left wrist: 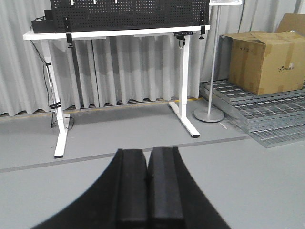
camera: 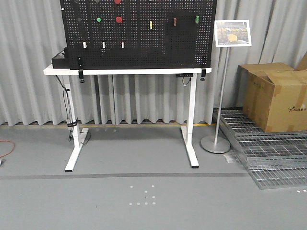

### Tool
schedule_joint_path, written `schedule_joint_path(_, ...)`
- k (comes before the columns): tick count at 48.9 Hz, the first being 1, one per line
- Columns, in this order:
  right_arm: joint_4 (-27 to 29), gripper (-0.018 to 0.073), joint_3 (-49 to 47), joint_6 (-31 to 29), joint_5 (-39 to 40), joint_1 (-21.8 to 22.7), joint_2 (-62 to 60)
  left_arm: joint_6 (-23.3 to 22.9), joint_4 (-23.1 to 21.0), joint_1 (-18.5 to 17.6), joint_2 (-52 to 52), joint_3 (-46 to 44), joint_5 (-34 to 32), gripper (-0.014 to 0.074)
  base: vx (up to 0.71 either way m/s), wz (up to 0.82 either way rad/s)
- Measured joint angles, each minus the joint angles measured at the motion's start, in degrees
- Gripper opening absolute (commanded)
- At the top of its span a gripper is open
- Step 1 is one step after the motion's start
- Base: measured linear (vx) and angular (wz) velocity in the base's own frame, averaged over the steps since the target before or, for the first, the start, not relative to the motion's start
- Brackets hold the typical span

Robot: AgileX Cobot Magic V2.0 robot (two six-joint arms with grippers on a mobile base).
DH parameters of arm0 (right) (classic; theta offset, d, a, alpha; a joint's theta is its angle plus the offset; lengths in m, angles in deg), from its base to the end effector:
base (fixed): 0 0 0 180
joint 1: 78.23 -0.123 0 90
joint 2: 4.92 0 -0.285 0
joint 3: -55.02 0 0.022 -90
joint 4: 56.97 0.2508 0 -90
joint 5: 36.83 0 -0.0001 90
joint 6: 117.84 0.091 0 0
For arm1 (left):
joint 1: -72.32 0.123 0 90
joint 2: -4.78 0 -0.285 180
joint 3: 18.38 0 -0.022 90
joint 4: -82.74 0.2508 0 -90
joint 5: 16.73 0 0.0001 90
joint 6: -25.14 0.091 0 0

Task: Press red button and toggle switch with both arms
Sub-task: 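Drive the base forward toward the black pegboard on the white table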

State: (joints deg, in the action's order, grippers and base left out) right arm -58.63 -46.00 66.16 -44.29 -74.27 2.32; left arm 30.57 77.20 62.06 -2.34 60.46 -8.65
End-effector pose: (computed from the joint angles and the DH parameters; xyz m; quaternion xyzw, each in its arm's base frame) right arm 0.0567 -0.0043 0.1915 0.0415 0.7282 -0.0110 0.6840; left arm 0.0555 -0.0113 0.1915 0.0697 0.7280 -0.0662 0.6788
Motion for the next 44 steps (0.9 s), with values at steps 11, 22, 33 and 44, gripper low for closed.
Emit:
schedule_joint_path(11, 0.0, -0.0003, 0.0, 0.0, 0.0, 0.0, 0.0, 0.0, 0.0, 0.0, 0.0, 0.0, 0.0, 0.0002, 0.21, -0.05)
schedule_joint_path(22, 0.0, -0.0003, 0.0, 0.05, 0.0, 0.0, 0.0, -0.01, 0.0, 0.0, 0.0, 0.0, 0.0, 0.0002, 0.29, 0.07)
schedule_joint_path(33, 0.0, -0.0003, 0.0, 0.11, 0.0, 0.0, 0.0, -0.01, 0.0, 0.0, 0.0, 0.0, 0.0, 0.0002, 0.39, 0.1)
schedule_joint_path(44, 0.0, -0.0003, 0.0, 0.11, 0.0, 0.0, 0.0, -0.01, 0.0, 0.0, 0.0, 0.0, 0.0, 0.0002, 0.49, 0.05)
